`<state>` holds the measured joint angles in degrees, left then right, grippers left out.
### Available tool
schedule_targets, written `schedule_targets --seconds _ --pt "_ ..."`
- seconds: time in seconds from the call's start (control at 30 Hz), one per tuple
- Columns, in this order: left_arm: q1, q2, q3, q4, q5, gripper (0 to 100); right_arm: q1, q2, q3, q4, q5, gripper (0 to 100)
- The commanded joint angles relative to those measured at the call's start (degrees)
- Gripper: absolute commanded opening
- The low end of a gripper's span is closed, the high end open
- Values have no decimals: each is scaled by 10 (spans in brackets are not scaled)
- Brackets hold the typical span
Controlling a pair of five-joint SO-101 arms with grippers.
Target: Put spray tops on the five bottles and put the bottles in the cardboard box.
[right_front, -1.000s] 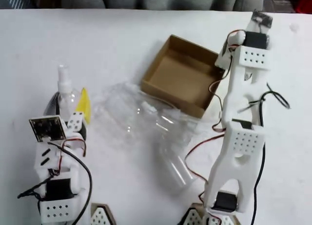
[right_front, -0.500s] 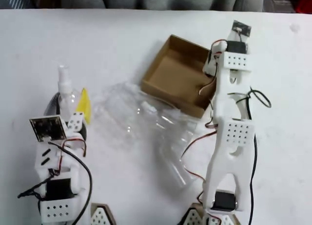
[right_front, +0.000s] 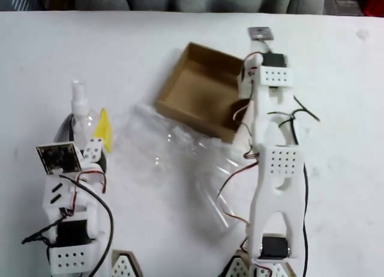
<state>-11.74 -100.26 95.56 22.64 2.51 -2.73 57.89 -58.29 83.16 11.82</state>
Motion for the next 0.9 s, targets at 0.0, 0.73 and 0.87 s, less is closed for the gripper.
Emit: schedule_targets --seconds 0.0,0.73,0.87 --pt "3 -15 -4 1 2 20 -34 -5 -9 -7 73 19" --pt "3 -15 -4 1 2 20 -58 -6 -6 -3 225 21" --pt "3 -15 -4 1 2 20 -58 -9 -10 22 225 21"
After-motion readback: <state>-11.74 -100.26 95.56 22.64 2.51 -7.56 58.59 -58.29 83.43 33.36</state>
